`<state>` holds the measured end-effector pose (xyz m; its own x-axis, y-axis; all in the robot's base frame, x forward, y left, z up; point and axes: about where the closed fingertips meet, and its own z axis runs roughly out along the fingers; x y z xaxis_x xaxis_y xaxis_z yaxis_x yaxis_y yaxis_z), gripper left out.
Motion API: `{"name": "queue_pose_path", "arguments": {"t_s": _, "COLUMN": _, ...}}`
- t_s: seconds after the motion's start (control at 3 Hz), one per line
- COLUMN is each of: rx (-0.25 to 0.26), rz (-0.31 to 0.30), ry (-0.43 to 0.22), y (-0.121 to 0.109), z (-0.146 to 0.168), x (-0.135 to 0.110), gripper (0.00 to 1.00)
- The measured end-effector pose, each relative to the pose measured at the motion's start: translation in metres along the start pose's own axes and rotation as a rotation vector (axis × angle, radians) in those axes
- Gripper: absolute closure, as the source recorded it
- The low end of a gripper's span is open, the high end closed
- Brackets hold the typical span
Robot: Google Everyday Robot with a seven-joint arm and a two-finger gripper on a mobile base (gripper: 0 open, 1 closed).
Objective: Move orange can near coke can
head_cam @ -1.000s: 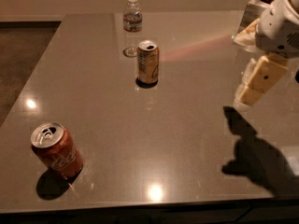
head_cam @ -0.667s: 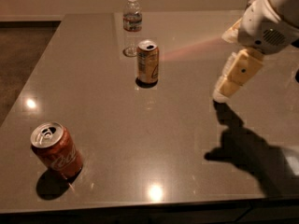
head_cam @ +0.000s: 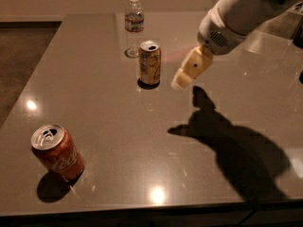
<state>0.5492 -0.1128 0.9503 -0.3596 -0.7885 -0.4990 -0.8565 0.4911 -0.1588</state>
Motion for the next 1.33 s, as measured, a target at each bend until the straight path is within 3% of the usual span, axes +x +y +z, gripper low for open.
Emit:
{"name": "queue_pose_path", "arguments": {"t_s": 0.67, "rx": -0.026, "rz": 0.157, "ry": -0.104, "y": -0.023, "z": 0.052, "x": -0.05, "gripper": 0.0}}
{"name": "queue_pose_path", "arguments": {"t_s": 1.33, "rx": -0.049, "rz": 0.24, "ry": -0.176, "y": -0.031, "z": 0.088, "x": -0.077, "gripper": 0.0}}
